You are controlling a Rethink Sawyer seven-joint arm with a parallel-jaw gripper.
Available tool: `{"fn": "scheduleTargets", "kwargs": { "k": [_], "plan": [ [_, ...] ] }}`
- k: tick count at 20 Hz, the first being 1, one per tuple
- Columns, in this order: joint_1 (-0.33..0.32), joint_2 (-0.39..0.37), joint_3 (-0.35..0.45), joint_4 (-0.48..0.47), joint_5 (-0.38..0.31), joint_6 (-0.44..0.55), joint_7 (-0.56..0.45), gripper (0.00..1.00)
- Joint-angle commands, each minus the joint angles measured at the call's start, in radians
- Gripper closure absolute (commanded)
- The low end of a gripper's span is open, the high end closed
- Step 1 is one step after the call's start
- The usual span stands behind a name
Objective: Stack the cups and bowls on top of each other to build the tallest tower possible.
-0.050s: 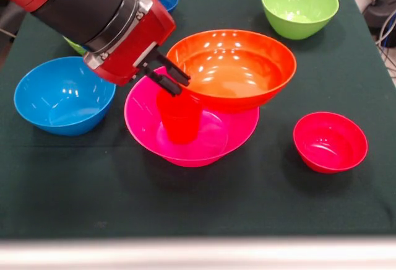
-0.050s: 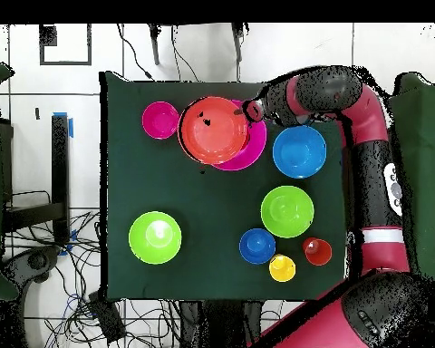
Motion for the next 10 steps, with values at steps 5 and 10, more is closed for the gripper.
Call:
{"fn": "scheduleTargets", "kwargs": {
  "k": [5, 10],
  "plan": [
    [0.080, 0.025, -0.076, -0.186, -0.095, 0.162, -0.405, 1.00],
    [0.094, 0.033, -0.080, -0.236, -0.124, 0.186, -0.450, 1.00]
  ]
}}
